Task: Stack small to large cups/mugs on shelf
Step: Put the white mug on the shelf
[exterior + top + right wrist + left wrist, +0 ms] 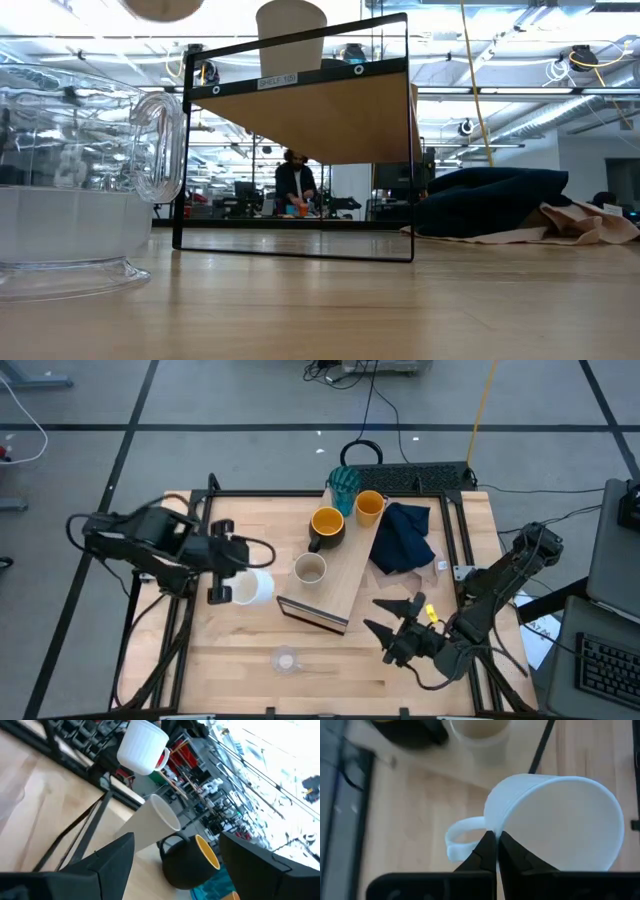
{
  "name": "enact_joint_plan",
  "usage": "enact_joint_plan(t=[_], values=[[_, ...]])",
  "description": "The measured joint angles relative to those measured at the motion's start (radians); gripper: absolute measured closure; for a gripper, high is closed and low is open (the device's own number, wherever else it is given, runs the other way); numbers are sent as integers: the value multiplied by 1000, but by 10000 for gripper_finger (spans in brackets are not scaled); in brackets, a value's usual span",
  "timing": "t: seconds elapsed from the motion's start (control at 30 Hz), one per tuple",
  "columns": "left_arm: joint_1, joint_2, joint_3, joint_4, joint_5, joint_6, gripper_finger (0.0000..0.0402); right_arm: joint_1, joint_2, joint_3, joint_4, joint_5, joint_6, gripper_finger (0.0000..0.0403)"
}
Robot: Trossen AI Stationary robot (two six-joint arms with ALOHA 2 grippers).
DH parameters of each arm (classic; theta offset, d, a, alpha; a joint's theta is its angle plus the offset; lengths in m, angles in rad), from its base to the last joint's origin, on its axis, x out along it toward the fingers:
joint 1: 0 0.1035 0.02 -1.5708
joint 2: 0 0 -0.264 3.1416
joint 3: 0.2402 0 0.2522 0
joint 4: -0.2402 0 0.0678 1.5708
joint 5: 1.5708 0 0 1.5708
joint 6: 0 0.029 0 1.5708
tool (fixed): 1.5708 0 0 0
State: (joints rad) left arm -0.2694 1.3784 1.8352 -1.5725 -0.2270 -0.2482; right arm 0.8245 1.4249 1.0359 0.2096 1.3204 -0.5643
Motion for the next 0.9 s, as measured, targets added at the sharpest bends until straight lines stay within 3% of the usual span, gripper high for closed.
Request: enact_joint_plan(t=[0.27,0.5,0.77,0.9], values=[[7,98,203,2,-147,195,401,29,-49,0,-5,22,53,124],[52,193,361,0,-144,335,401,45,-54,0,-5,24,53,124],[95,279,485,54,-154,486,401,85,-54,0,-5,181,23,124],[122,340,521,103,-145,604,401,106,-54,0,-1,201,25,124]])
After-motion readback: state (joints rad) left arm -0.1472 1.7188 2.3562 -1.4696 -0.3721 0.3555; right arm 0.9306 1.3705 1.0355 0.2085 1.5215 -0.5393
